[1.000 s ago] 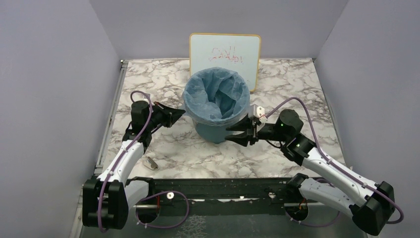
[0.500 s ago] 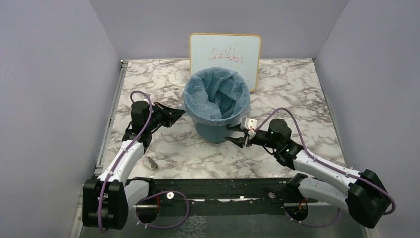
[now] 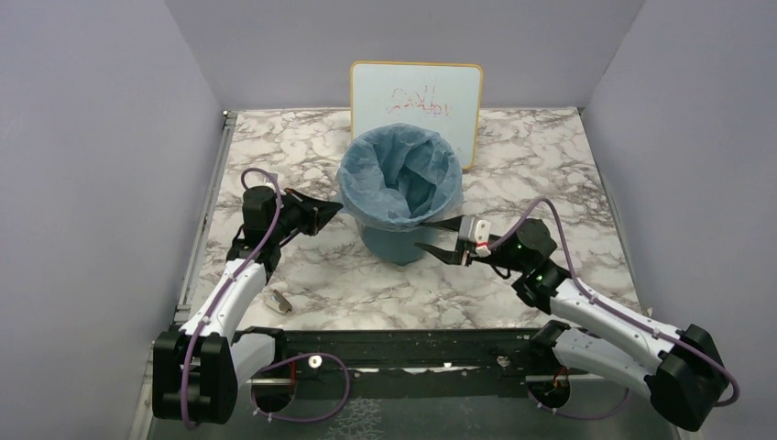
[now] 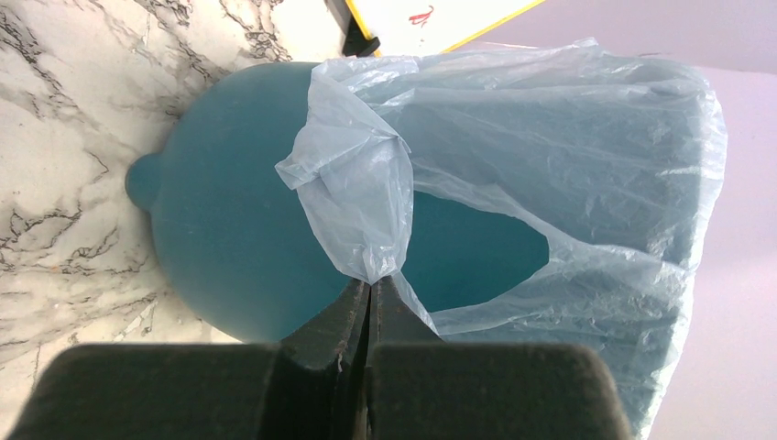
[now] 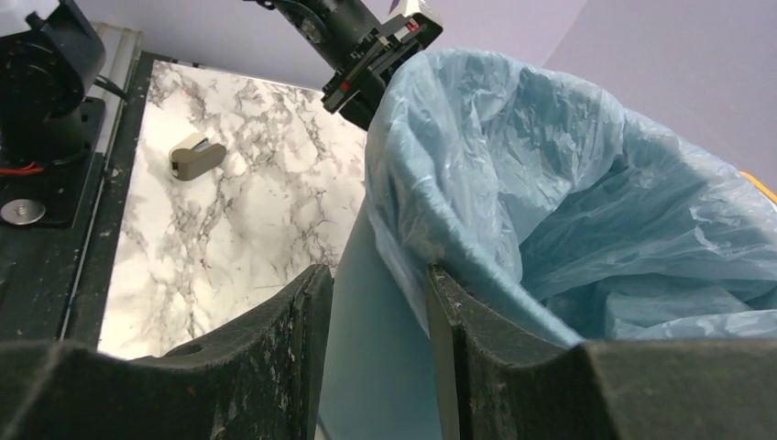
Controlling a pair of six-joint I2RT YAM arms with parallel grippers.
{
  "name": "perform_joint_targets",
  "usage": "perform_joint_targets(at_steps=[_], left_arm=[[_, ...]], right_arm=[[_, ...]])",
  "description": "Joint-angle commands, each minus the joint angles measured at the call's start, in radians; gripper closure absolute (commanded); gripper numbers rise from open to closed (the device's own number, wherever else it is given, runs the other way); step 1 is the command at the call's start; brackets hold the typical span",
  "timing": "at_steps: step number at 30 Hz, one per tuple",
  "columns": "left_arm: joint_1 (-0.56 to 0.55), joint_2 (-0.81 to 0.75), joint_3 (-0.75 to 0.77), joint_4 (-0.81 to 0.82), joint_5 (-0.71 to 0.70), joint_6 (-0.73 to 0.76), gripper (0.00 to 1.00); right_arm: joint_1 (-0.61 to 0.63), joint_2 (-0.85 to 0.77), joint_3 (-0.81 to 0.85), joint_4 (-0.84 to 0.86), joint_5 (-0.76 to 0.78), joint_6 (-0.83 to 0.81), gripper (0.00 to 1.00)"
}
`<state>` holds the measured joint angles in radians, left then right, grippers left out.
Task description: Put the trash bags into the trash bin
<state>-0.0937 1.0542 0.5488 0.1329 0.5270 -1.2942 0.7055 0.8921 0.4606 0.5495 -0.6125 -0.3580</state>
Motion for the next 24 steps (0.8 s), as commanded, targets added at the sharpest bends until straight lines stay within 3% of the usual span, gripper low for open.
perform_joint_targets(at_steps=[1, 4, 7, 10, 16, 20, 24], left_arm=[[0.003, -0.015, 0.012, 0.026, -0.007, -0.006, 1.0], [0.003, -0.017, 0.016, 0.024, -0.003, -0.002, 1.0], [0.003, -0.018, 0.017, 0.021, 0.001, 0.002, 1.0], [0.003, -0.022, 0.01, 0.02, -0.004, 0.006, 1.0], [0.003, -0.018, -0.002, 0.018, -0.015, 0.011, 1.0], [0.003, -0.008, -0.002, 0.011, -0.02, 0.027, 1.0], [0.003, 0.014, -0.004, 0.011, -0.019, 0.06, 1.0]], right_arm=[[0.004, 0.097, 0.054, 0.099, 0.034, -0.009, 0.53], [0.005, 0.159, 0.047, 0.179, 0.046, 0.042, 0.53], [0.005, 0.189, 0.029, 0.131, 0.049, 0.022, 0.54], [0.005, 0.196, -0.041, 0.131, 0.151, 0.029, 0.54], [0.004, 0.099, -0.087, -0.041, 0.292, -0.039, 0.54], [0.005, -0.01, -0.042, -0.16, 0.077, -0.086, 0.54], [0.008, -0.017, 0.022, -0.099, -0.042, 0.014, 0.57]])
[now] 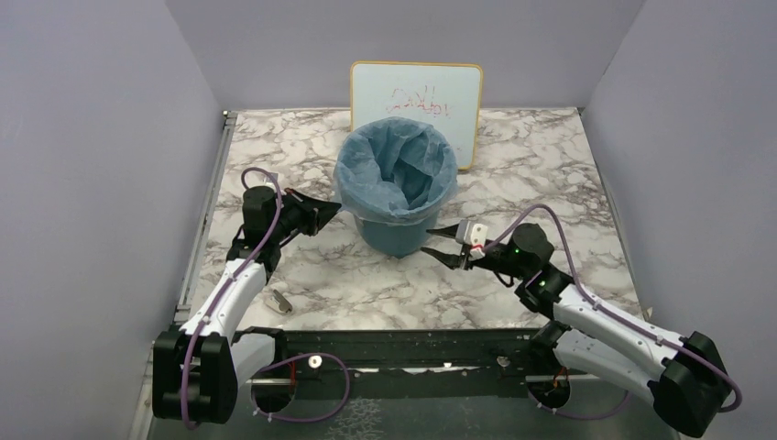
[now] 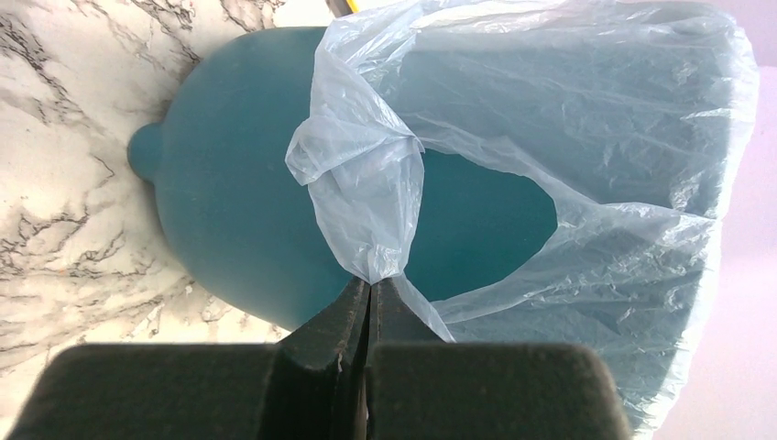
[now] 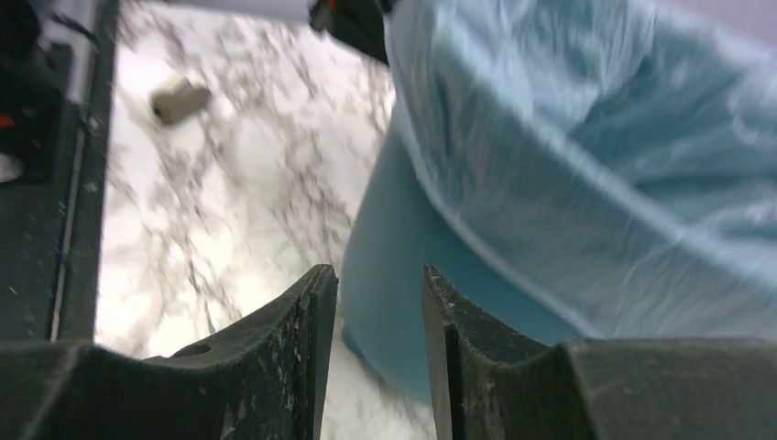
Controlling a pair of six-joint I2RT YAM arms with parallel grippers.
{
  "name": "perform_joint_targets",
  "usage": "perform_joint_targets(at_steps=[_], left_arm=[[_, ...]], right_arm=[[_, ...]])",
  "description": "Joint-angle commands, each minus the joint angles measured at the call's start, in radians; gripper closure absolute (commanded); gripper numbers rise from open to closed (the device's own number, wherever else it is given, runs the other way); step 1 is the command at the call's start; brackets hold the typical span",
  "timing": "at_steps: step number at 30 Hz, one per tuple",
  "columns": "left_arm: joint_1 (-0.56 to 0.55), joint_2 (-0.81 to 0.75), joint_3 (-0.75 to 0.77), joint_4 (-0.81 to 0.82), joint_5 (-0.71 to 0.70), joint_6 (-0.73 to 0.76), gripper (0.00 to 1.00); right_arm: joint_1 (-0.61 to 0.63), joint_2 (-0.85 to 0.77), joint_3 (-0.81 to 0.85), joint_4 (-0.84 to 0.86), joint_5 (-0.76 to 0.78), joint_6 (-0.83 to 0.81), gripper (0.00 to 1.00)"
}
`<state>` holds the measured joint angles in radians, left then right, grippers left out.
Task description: Put the trash bags into the trash bin
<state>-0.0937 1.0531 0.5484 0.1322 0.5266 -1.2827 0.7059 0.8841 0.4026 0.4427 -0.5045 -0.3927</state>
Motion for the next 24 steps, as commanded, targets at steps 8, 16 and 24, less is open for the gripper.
perform_joint_targets(at_steps=[8, 16, 24], left_arm=[[0.003, 0.045, -0.033, 0.047, -0.007, 0.066, 1.0], [0.003, 0.044, -0.033, 0.061, -0.019, 0.048, 1.0], [0.003, -0.014, -0.041, 0.051, -0.039, 0.065, 0.64]], right_arm=[[0.116, 0.191, 0.256, 0.086, -0.123, -0.042, 0.57], [0.201, 0.335, 0.231, 0.288, 0.121, -0.148, 0.57], [0.203, 0.436, 0.151, 0.378, 0.547, -0.184, 0.52]])
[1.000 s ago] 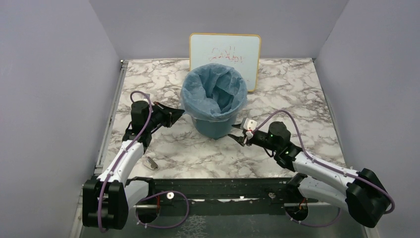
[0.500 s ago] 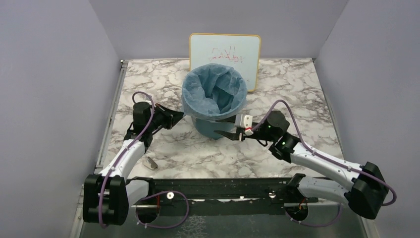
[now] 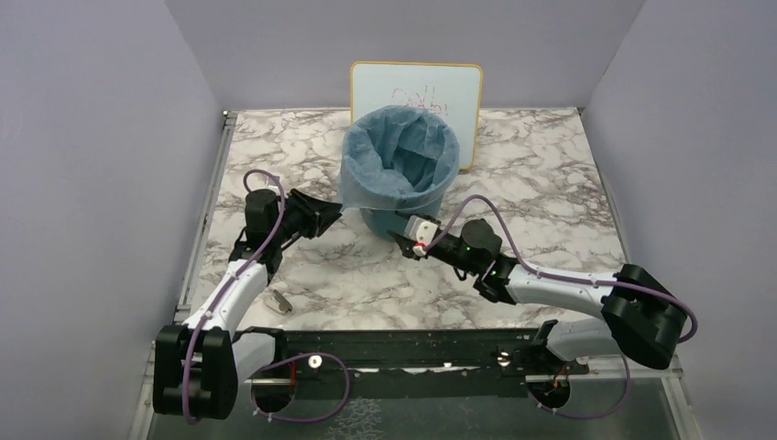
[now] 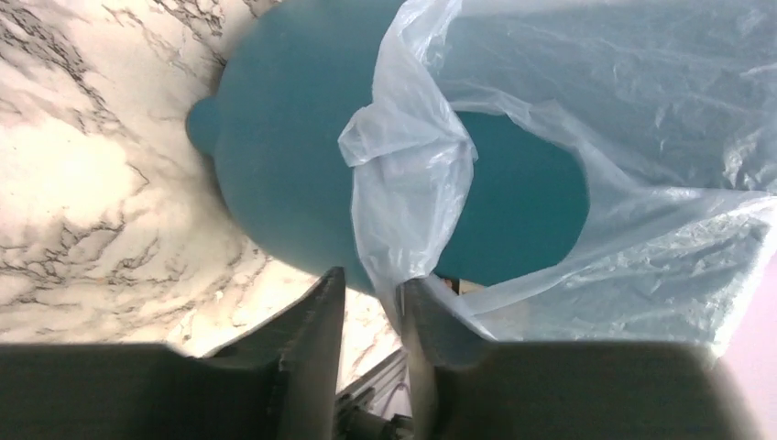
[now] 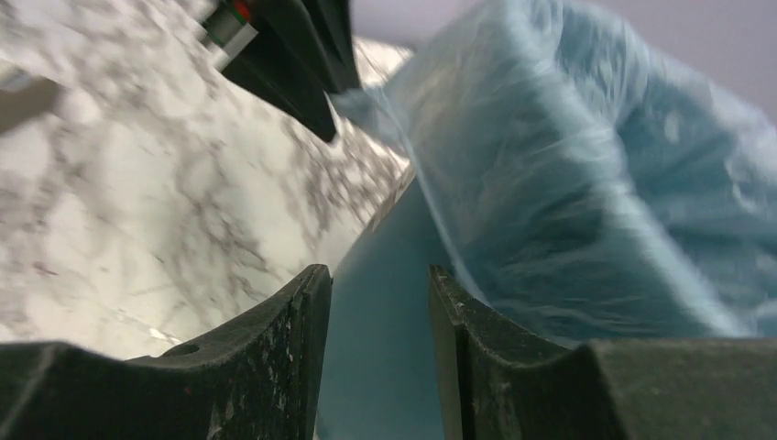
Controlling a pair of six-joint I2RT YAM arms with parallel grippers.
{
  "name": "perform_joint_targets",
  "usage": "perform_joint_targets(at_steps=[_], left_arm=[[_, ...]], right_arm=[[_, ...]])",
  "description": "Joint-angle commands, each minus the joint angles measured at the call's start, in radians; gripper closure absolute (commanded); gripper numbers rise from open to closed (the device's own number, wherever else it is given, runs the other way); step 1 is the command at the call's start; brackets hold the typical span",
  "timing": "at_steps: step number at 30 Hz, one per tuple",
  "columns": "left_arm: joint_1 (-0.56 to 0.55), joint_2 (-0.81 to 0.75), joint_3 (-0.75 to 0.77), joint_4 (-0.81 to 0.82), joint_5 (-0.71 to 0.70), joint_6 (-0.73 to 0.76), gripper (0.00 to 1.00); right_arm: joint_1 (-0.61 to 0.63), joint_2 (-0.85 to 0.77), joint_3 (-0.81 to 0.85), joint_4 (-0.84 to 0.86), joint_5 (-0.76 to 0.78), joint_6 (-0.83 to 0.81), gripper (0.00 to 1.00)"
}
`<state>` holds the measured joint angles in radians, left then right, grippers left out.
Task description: Put the trash bags into the trash bin
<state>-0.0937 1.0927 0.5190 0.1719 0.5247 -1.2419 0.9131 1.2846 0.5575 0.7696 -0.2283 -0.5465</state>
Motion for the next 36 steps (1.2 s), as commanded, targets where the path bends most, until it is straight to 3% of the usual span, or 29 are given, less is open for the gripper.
perform_joint_targets(at_steps=[1, 5, 7, 9, 11, 13, 18, 21, 24, 26, 29, 32, 36], left_arm=[[0.003, -0.07, -0.013, 0.005, -0.051, 0.037, 0.56], [0.003, -0.171, -0.026, -0.008, -0.148, 0.101, 0.38], [0.003, -0.228, -0.043, -0.002, -0.213, 0.112, 0.25], [0.003, -0.281, -0.063, 0.011, -0.27, 0.111, 0.18], [0.003, -0.323, -0.082, 0.027, -0.309, 0.11, 0.13], [0.003, -0.351, -0.088, 0.025, -0.342, 0.11, 0.02], [0.003, -0.333, -0.032, -0.037, -0.365, 0.184, 0.01], [0.003, -0.283, 0.04, -0.1, -0.363, 0.253, 0.01], [0.003, -0.23, 0.115, -0.154, -0.362, 0.306, 0.01], [0.003, -0.195, 0.176, -0.226, -0.365, 0.361, 0.01], [0.005, -0.123, 0.297, -0.373, -0.391, 0.489, 0.01], [0.005, -0.049, 0.412, -0.505, -0.4, 0.598, 0.01], [0.005, -0.026, 0.444, -0.537, -0.401, 0.635, 0.01]], right_arm=[[-0.004, 0.032, -0.011, 0.01, 0.252, -0.031, 0.52], [-0.004, 0.012, -0.082, -0.04, 0.11, 0.046, 0.52], [-0.003, -0.003, -0.101, -0.078, 0.081, 0.077, 0.52], [-0.003, -0.061, -0.12, -0.101, 0.073, 0.103, 0.51], [-0.003, -0.135, -0.126, -0.133, 0.113, 0.121, 0.49], [-0.004, -0.199, -0.113, -0.179, 0.225, 0.16, 0.45], [-0.008, -0.257, 0.053, -0.388, 0.656, 0.196, 0.39], [-0.026, -0.26, 0.186, -0.49, 0.725, 0.175, 0.38], [-0.094, -0.261, 0.277, -0.439, 0.795, 0.177, 0.37], [-0.233, -0.243, 0.349, -0.485, 0.738, 0.28, 0.37], [-0.549, -0.102, 0.614, -0.866, 0.334, 0.586, 0.33], [-0.601, 0.024, 0.801, -1.068, 0.306, 0.71, 0.28], [-0.649, 0.059, 0.81, -1.035, 0.2, 0.891, 0.25]])
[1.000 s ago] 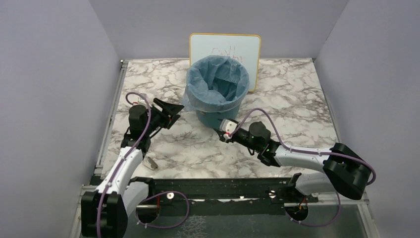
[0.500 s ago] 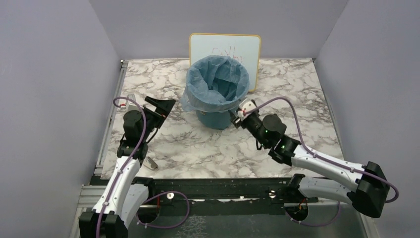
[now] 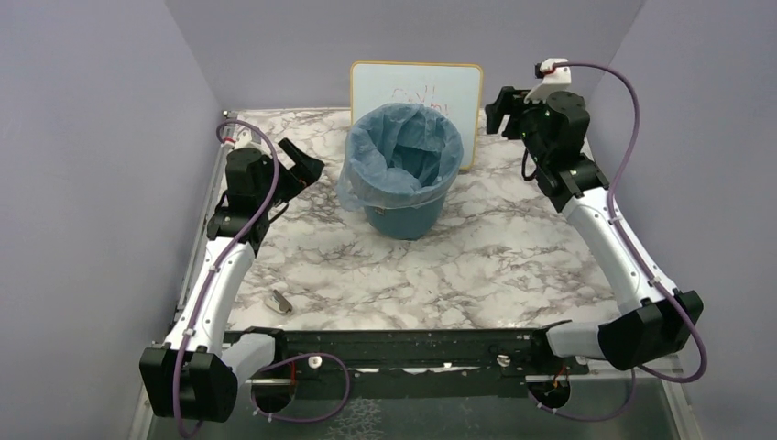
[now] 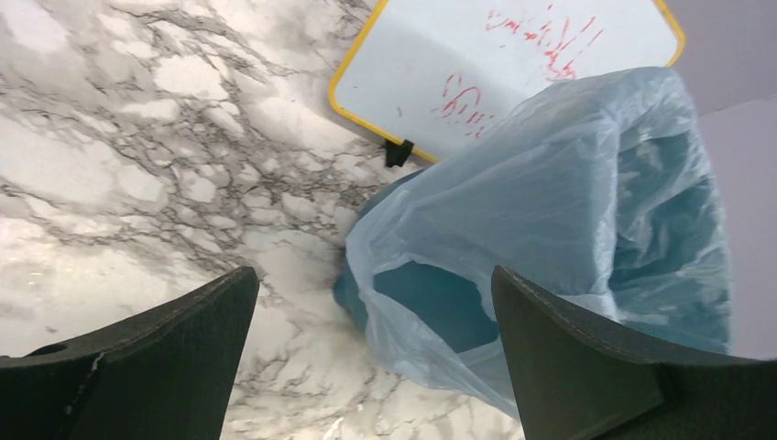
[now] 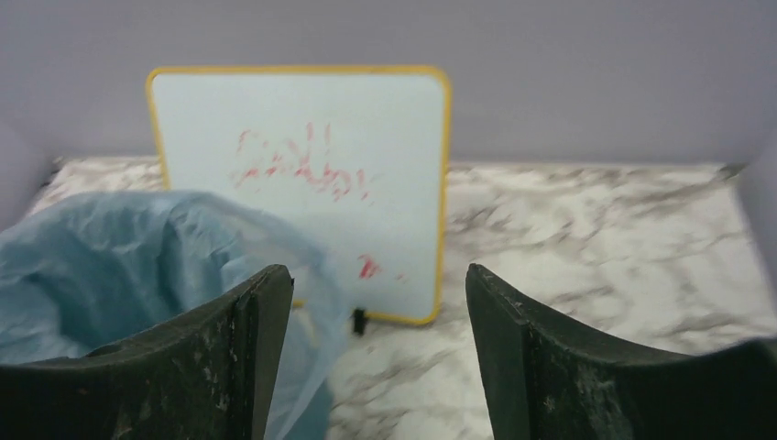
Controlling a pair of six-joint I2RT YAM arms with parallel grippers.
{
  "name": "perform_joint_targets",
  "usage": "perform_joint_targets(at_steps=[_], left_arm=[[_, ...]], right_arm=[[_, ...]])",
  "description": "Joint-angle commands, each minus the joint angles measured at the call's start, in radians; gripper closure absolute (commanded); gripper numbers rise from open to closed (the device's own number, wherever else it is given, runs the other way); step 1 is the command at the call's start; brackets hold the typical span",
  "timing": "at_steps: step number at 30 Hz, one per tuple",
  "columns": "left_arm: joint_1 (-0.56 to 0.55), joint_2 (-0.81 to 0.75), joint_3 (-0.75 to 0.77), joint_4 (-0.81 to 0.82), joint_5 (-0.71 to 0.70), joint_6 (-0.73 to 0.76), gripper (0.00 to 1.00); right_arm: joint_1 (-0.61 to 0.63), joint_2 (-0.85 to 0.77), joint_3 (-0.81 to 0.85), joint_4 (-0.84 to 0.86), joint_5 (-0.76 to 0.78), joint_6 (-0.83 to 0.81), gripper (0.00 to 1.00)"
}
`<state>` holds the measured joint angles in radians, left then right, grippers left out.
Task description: Put the trash bags into the trash bin
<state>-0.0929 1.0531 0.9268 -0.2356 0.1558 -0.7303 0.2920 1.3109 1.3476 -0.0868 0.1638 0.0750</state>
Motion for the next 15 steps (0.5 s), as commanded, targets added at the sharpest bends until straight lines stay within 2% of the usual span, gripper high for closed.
perform_joint_targets(at_steps=[1, 4, 6, 10, 15], left_arm=[[0.004, 0.014, 0.037, -0.12, -0.025, 0.127, 0.01], [0.005, 0.025, 0.041, -0.102, 0.002, 0.132, 0.01], [0.005, 0.035, 0.044, -0.102, 0.01, 0.137, 0.01], [0.007, 0.037, 0.068, -0.1, 0.028, 0.153, 0.01], [0.008, 0.032, 0.06, -0.067, 0.019, 0.134, 0.01]], right_arm=[[-0.068, 0.046, 0.026, -0.177, -0.273, 0.34, 0.25], [-0.2, 0.11, 0.053, -0.161, -0.562, 0.545, 0.21], [-0.262, 0.145, 0.042, -0.099, -0.693, 0.682, 0.11], [-0.286, 0.168, -0.002, -0.079, -0.672, 0.906, 0.01], [-0.33, 0.186, -0.048, -0.025, -0.715, 0.996, 0.0]])
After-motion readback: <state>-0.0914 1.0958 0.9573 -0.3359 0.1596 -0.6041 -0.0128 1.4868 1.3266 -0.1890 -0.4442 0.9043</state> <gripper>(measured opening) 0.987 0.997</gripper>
